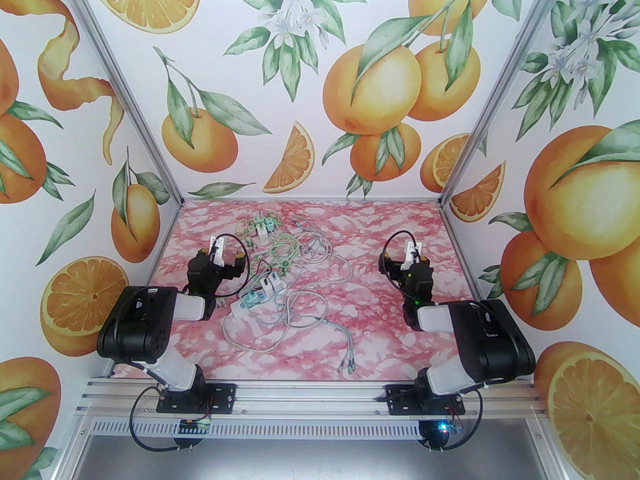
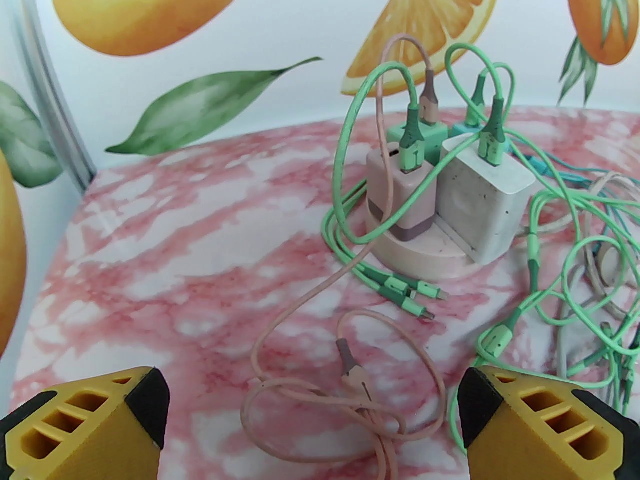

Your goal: Pull the plug off the socket

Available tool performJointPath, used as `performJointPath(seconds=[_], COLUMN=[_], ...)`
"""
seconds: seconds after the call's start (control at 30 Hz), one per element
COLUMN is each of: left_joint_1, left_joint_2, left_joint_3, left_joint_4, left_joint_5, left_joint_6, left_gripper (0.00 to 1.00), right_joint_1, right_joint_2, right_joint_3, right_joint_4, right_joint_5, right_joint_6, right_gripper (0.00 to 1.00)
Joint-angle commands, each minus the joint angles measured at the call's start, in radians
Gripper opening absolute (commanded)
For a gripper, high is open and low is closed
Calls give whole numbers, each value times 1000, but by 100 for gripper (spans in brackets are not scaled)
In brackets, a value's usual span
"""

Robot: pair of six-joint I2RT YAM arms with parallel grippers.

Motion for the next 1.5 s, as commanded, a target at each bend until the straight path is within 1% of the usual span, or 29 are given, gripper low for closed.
performJointPath(seconds=[0.0,0.83,1.03,1.2,1.23,1.3,1.33,1.37,1.47], left_joint_1=[5,5,24,28,27,28,27,27,28], left_joint_2=[-4,-4,-2,-7,-17,-63,-94,-144,-234], left_joint_3=[1,1,6,6,16,58,94,154,336], left_joint_4=[25,22,14,16,-4,-115,-213,-359,-722], left_joint_5=[18,20,54,49,39,33,25,2,-99], left_joint_6=[7,6,-11,-17,-21,-25,-23,-27,-132], left_gripper=[100,100,100,100,100,100,100,100,100], right_joint_1=[-4,-3,-3,-2,-2,-1,-1,-2,-1], right_joint_2=[6,6,6,5,1,-41,-68,-103,-204], right_joint_3=[19,19,18,18,12,-4,-2,0,14], right_joint_4=[-1,-1,-1,-1,11,8,-22,-59,-164], right_joint_5=[-25,-25,-25,-15,7,57,70,86,136], right_joint_6=[9,9,9,10,15,35,38,43,60], right_gripper=[100,100,100,100,100,100,100,100,100])
